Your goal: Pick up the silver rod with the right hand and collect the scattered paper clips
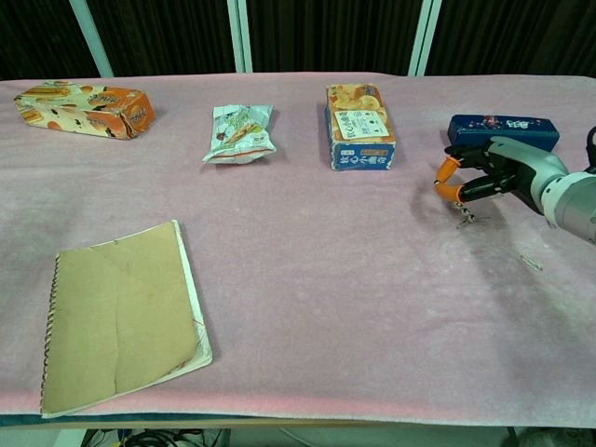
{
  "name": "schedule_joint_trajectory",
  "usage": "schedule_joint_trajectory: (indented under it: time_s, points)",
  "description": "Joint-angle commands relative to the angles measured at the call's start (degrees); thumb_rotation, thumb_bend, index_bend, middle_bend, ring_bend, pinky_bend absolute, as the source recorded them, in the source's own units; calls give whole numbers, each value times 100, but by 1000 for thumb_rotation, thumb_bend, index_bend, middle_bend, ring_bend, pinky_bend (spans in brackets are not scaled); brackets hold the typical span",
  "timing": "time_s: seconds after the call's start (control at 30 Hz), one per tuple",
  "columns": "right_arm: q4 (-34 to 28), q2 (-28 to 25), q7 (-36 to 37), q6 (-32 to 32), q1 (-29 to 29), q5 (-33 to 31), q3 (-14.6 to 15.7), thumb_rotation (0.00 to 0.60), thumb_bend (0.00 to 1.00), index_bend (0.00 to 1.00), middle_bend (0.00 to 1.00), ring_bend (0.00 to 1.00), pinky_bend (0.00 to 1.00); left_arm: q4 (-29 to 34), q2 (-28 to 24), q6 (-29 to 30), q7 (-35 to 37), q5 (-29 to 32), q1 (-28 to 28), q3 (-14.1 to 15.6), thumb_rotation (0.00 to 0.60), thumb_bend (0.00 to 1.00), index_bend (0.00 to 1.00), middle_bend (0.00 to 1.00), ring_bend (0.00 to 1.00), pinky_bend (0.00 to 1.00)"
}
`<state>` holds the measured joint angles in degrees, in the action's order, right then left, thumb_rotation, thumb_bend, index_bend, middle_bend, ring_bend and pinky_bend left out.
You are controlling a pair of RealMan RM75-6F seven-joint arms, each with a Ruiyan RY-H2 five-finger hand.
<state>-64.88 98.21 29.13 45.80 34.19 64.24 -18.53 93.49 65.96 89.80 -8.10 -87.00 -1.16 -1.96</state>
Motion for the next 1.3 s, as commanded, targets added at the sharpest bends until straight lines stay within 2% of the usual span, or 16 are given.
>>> schedule_joint_trajectory:
  time_s: [0.03, 0.37, 0.57, 1.03, 1.3]
  points:
    - [-9, -7, 19, 17, -4, 11, -10, 600, 383, 604, 0, 32, 210, 1, -3, -2, 4, 2, 1, 1, 600, 276, 12, 0, 0, 0]
    - [-135, -235, -71, 73, 68, 16, -167, 600, 384, 604, 0, 32, 210, 0, -1, -8, -1, 2, -3, 1, 600, 275, 12, 0, 0, 0]
    - [10, -342, -115, -43, 144, -116, -268, 600, 383, 604, 0, 32, 210, -2, 6, -6, -17, 2, -5, -3, 600, 275, 12, 0, 0, 0]
    - [1106, -43, 239, -474, 355, -255, -337, 600, 383, 604, 0, 33, 210, -1, 48, 20, -115, 25, 8, -13, 600, 275, 12, 0, 0, 0]
    - [1449, 123, 487, -517, 377, -145, -312, 600, 383, 604, 0, 33, 209, 0, 56, 8, -128, 38, 1, -21, 600, 275, 12, 0, 0, 0]
